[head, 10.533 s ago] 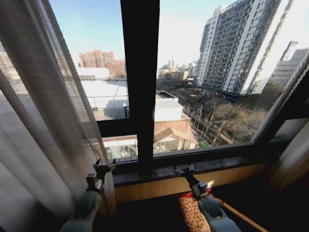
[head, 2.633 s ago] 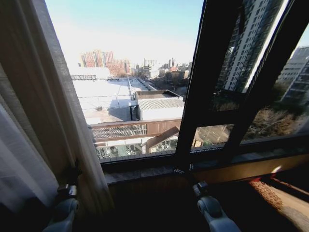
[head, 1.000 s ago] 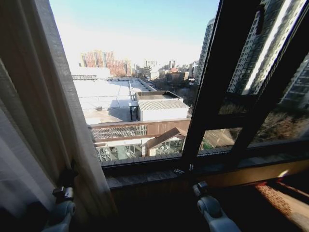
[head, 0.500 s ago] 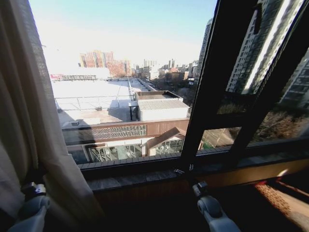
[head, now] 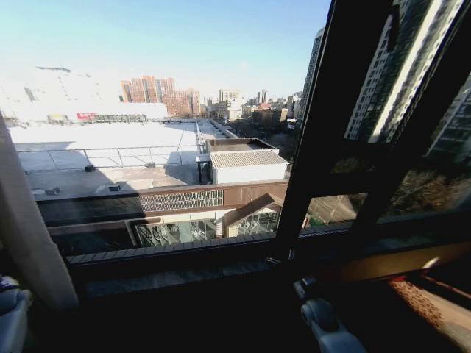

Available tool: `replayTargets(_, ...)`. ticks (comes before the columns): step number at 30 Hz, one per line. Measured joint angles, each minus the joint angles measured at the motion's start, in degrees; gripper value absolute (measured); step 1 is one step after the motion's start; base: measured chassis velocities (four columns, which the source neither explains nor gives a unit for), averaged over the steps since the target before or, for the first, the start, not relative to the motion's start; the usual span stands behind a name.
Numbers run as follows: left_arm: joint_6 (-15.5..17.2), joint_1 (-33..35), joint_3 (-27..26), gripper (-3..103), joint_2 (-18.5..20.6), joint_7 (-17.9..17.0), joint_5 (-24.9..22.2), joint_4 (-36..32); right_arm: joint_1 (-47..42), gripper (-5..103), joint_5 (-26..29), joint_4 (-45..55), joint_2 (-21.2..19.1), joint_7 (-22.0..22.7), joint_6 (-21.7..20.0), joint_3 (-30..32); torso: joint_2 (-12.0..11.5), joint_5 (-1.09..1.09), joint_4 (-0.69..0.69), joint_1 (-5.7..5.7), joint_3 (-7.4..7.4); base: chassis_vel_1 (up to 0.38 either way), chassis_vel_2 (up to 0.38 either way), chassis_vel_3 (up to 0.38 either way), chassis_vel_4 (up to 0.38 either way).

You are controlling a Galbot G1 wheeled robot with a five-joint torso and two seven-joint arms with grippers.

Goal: Open the curtains by pulling them apart, changing their state from closed to fully open.

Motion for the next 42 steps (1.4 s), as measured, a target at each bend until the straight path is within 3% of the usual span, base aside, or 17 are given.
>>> replayTargets(12, 0.5, 0.7, 0.6, -1, -2.5, -0.8, 1.1, -1.7, 0.0, 100, 0.0, 0.0, 0.0, 0.0, 0.0, 0.0, 0.0, 0.02, -0.01, 0.0, 0.0, 0.0, 0.0, 0.0, 0.0)
replayTargets(16, 2.5, 5.9, -0.8, 20, -6.4, -0.9, 1.6, -10.1, 0.0, 100, 0.0, 0.0, 0.0, 0.0, 0.0, 0.0, 0.0, 0.02, 0.0, -0.01, -0.01, 0.0, 0.0, 0.0, 0.0)
replayTargets(18, 2.8, 6.7, -1.0, 20, -7.2, -1.0, 2.0, -11.7, 0.0, 100, 0.0, 0.0, 0.0, 0.0, 0.0, 0.0, 0.0, 0.02, 0.0, -0.01, 0.0, 0.0, 0.0, 0.0, 0.0)
replayTargets(21, 3.0, 11.1, -2.7, 36, -12.0, -1.9, 5.0, -19.5, 0.0, 100, 0.0, 0.0, 0.0, 0.0, 0.0, 0.0, 0.0, 0.03, -0.03, -0.01, -0.01, 0.0, 0.0, 0.0, 0.0)
replayTargets(23, 2.9, 12.4, -3.0, 36, -13.2, -2.0, 5.5, -21.3, 0.0, 100, 0.0, 0.0, 0.0, 0.0, 0.0, 0.0, 0.0, 0.04, -0.04, -0.01, 0.0, 0.0, 0.0, 0.0, 0.0)
replayTargets(26, 1.5, 18.8, -3.5, 53, -17.8, -2.2, 6.5, -28.6, 0.0, 100, 0.0, 0.0, 0.0, 0.0, 0.0, 0.0, 0.0, 0.01, 0.0, -0.01, 0.0, 0.0, 0.0, 0.0, 0.0)
replayTargets(27, 1.5, 18.8, -3.5, 53, -17.8, -2.2, 6.5, -28.6, 0.0, 100, 0.0, 0.0, 0.0, 0.0, 0.0, 0.0, 0.0, 0.01, 0.0, -0.01, 0.0, 0.0, 0.0, 0.0, 0.0)
replayTargets(29, -1.0, 23.0, -2.9, 64, -20.0, 0.2, 5.0, -33.2, 0.0, 100, 0.0, 0.0, 0.0, 0.0, 0.0, 0.0, 0.0, 0.03, 0.0, -0.02, -0.01, 0.0, 0.0, 0.0, 0.0)
replayTargets(31, -4.5, 26.1, -1.0, 69, -21.2, 5.8, 1.5, -37.0, 0.0, 100, 0.0, 0.0, 0.0, 0.0, 0.0, 0.0, 0.0, 0.03, 0.0, -0.02, -0.01, 0.0, 0.0, 0.0, 0.0)
replayTargets(32, -4.5, 26.1, -1.0, 69, -21.2, 5.8, 1.5, -37.0, 0.0, 100, 0.0, 0.0, 0.0, 0.0, 0.0, 0.0, 0.0, 0.03, 0.0, -0.02, -0.01, 0.0, 0.0, 0.0, 0.0)
replayTargets(33, -6.1, 27.3, 0.9, 80, -21.7, 9.3, -0.6, -38.9, 0.0, 100, 0.0, 0.0, 0.0, 0.0, 0.0, 0.0, 0.0, 0.03, 0.0, -0.02, -0.01, 0.0, 0.0, 0.0, 0.0)
replayTargets(35, -7.1, 28.9, 3.2, 85, -22.6, 12.8, -2.8, -41.7, 0.0, 100, 0.0, 0.0, 0.0, 0.0, 0.0, 0.0, 0.0, 0.02, -0.03, -0.02, -0.01, 0.0, 0.0, 0.0, 0.0)
replayTargets(36, -7.1, 28.9, 3.2, 85, -22.6, 12.8, -2.8, -41.7, 0.0, 100, 0.0, 0.0, 0.0, 0.0, 0.0, 0.0, 0.0, 0.02, -0.03, -0.02, -0.01, 0.0, 0.0, 0.0, 0.0)
replayTargets(39, -7.7, 31.0, 5.6, 98, -24.2, 15.6, -4.0, -44.7, 0.0, 100, 0.0, 0.0, 0.0, 0.0, 0.0, 0.0, 0.0, 0.03, -0.01, -0.02, -0.01, 0.0, 0.0, 0.0, 0.0)
replayTargets(42, -8.4, 31.8, 6.8, 100, -25.1, 16.5, -4.1, -45.6, 0.0, 100, 0.0, 0.0, 0.0, 0.0, 0.0, 0.0, 0.0, 0.02, -0.01, -0.02, -0.01, 0.0, 0.0, 0.0, 0.0)
